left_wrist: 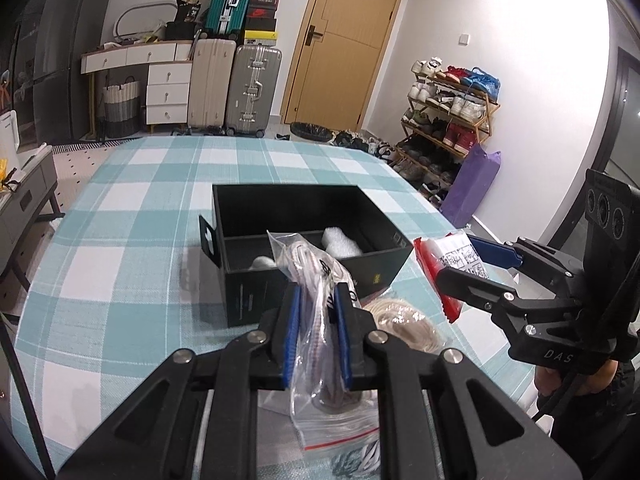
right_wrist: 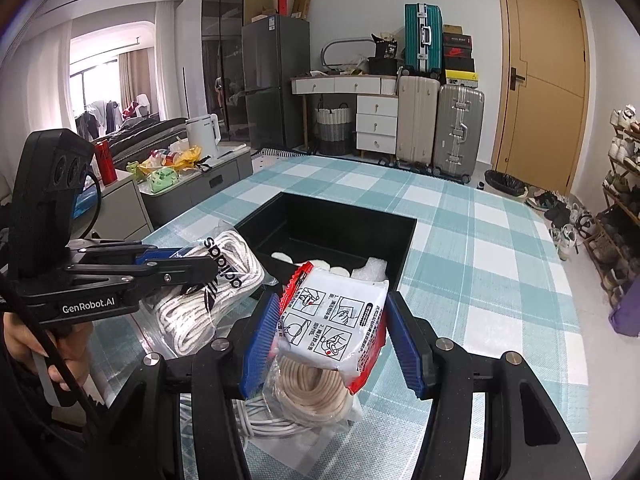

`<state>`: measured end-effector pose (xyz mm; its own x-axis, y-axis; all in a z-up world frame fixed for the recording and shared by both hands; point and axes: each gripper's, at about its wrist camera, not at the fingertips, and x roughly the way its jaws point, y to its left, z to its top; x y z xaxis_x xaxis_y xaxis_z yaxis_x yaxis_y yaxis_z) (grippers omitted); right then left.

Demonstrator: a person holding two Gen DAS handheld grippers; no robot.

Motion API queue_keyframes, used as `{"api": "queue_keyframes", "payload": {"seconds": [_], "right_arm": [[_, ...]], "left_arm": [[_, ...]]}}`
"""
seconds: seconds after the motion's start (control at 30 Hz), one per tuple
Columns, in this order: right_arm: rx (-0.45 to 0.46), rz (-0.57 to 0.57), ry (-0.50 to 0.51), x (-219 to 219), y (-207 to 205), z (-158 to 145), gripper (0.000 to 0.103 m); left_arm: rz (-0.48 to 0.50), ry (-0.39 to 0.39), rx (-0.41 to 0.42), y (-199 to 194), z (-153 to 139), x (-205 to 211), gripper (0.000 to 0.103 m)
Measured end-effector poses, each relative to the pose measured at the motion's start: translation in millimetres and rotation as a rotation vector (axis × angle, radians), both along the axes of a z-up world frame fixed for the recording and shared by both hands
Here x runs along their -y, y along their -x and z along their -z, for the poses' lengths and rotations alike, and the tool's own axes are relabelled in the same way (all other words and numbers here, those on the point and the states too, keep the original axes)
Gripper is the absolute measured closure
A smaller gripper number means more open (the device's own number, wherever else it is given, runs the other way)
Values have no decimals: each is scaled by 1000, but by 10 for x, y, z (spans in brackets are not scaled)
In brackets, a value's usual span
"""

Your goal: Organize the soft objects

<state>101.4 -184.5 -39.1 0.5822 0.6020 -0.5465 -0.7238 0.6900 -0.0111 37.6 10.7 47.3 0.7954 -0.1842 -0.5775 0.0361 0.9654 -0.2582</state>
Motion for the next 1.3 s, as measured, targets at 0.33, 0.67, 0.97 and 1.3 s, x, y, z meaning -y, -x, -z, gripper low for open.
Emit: {"api": "queue_keyframes", "payload": {"seconds": [0.33,0.67,0.97,1.3], "right_arm": [[15,-4,-10,-46,-11,-137,47],[13,-11,-8,-122,-98,-196,47],[3,-15,-5,-213,-236,-257,47],[-19,-25,13,-316,-452,-213,47]], "left_arm": [[-11,-16,38,-119,-179,-87,89],[-26,-20,40,-322,-258,-179,89],[-29,-28,28,-549,-256,-217,89],[-29,-23,11,-763,-216,-236,89]]}}
